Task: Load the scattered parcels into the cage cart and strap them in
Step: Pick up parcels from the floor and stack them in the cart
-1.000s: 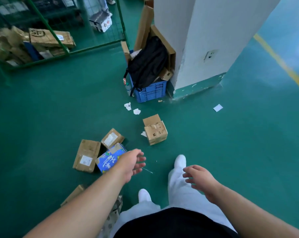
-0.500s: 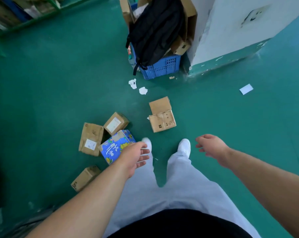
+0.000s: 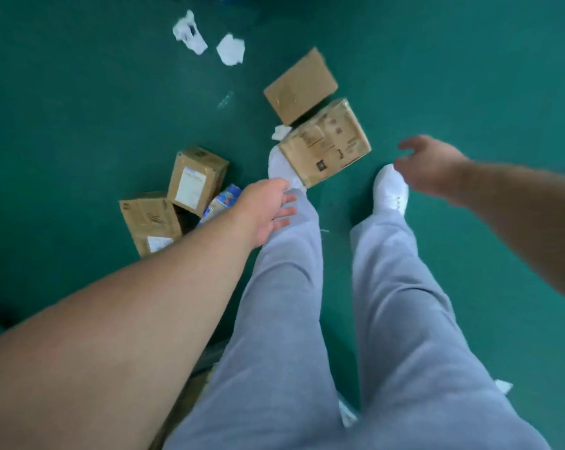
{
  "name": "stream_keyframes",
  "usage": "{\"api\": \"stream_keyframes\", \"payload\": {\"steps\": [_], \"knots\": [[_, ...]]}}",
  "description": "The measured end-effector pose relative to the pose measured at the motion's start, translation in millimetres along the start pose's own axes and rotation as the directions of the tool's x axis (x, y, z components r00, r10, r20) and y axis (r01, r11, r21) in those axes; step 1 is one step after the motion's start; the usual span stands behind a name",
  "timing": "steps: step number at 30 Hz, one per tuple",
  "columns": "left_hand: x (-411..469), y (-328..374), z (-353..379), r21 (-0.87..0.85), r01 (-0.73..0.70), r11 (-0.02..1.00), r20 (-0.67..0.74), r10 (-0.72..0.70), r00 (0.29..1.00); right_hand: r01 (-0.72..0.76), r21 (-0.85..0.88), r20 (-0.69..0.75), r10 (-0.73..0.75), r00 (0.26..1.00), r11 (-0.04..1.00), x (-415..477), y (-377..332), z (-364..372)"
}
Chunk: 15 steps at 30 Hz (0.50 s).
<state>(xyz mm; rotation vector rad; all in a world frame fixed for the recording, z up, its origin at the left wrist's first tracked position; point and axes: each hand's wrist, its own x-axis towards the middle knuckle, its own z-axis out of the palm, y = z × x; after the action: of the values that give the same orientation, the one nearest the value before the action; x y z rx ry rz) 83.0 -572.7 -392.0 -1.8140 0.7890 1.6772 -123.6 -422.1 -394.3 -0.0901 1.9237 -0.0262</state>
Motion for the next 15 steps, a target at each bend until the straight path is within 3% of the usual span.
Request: {"api": "stream_keyframes", "payload": {"steps": [5,8,11,15], "knots": [[110,-5,8,0.018,0.078,0.997,0.045,-0.079,0.996,0.059,0.001,-0.062,-0.059,0.996,0.998,97,-23,59],[150,-9,18,-0.019,0.088,0.996,0.067,-0.086,0.994,0.042,0.104,0.006,-0.042,0.999,0.994,127,-17,79],[153,-15,26,-0.081,0.126,0.989,0.107,-0.117,0.987,0.008,0.264,0.121,-0.042,0.992,0.965,125,-10,88],[83,-29,16,-0.231,0.156,0.96,0.106,-0.135,0.985,-0.015,0.363,0.094,-0.02,0.995,0.932,57,2,65]]}}
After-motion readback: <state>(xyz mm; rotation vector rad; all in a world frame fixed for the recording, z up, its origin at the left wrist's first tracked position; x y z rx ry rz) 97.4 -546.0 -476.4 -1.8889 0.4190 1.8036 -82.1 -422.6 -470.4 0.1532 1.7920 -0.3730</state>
